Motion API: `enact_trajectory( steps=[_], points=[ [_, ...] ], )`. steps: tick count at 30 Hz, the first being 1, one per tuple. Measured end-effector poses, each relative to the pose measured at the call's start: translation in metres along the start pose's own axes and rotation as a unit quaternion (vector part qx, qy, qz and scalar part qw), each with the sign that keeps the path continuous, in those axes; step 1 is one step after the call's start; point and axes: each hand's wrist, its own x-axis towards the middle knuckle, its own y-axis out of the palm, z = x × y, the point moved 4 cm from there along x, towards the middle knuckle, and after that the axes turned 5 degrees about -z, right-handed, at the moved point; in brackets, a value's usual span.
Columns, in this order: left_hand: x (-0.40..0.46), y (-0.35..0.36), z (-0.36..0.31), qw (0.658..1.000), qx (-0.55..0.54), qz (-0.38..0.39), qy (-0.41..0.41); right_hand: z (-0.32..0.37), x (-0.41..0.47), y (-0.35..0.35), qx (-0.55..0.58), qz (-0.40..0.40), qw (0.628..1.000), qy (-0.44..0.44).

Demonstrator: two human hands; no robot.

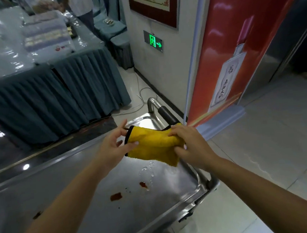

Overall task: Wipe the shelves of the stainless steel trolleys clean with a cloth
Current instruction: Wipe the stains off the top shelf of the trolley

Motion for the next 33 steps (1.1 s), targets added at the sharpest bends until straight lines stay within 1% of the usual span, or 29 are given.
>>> enact_trajectory(
  steps=[2,4,6,9,11,13,17,20,22,23,25,26,27,28,29,30,31,33],
  points=[
    [-0.019,-0.015,0.008,1.000,-0.012,-0.004,0.009,0.015,-0.002,0.014,0.004,0.013,1.000,-0.006],
    [-0.038,-0.029,0.019,1.000,-0.013,-0.015,0.010,0.028,-0.009,0.028,0.048,0.037,0.998,0.010],
    [-0.055,-0.041,0.034,0.999,-0.023,-0.022,-0.006,0.038,-0.020,0.042,0.086,0.058,0.994,0.037],
    [-0.076,-0.044,0.062,0.998,-0.037,-0.020,-0.046,0.042,-0.040,0.062,0.085,0.048,0.993,0.071],
    [-0.087,-0.039,0.085,0.996,-0.017,-0.033,-0.083,0.039,-0.055,0.076,0.072,0.033,0.992,0.097],
    [-0.099,-0.031,0.114,0.988,-0.003,-0.049,-0.145,0.032,-0.070,0.092,0.053,0.024,0.990,0.129],
    [-0.123,0.000,0.165,0.973,-0.011,-0.032,-0.227,0.007,-0.102,0.126,-0.013,0.051,0.982,0.179],
    [-0.133,0.023,0.190,0.965,-0.008,-0.034,-0.261,-0.013,-0.122,0.147,-0.043,0.069,0.967,0.243],
    [-0.139,0.032,0.201,0.964,0.011,-0.021,-0.264,-0.019,-0.130,0.159,-0.084,0.088,0.955,0.270],
    [-0.143,0.034,0.205,0.967,0.029,-0.008,-0.251,-0.018,-0.132,0.165,-0.121,0.101,0.954,0.257],
    [-0.150,0.035,0.209,0.976,0.073,0.011,-0.207,-0.007,-0.137,0.178,-0.207,0.141,0.953,0.172],
    [-0.154,0.032,0.210,0.977,0.113,0.004,-0.178,0.001,-0.143,0.187,-0.236,0.175,0.947,0.131],
    [-0.157,0.028,0.210,0.974,0.176,-0.018,-0.142,0.009,-0.150,0.197,-0.257,0.214,0.937,0.102],
    [-0.161,0.023,0.211,0.960,0.258,-0.036,-0.107,0.015,-0.159,0.207,-0.276,0.243,0.926,0.087],
    [-0.164,0.021,0.213,0.937,0.336,-0.034,-0.093,0.018,-0.167,0.215,-0.298,0.259,0.915,0.077],
    [-0.168,0.021,0.219,0.911,0.399,-0.006,-0.108,0.019,-0.175,0.221,-0.321,0.265,0.906,0.071],
    [-0.173,0.021,0.227,0.885,0.442,0.036,-0.143,0.019,-0.181,0.225,-0.339,0.269,0.899,0.070],
    [-0.182,0.022,0.238,0.849,0.470,0.092,-0.221,0.015,-0.190,0.225,-0.359,0.281,0.888,0.062]
  ],
)
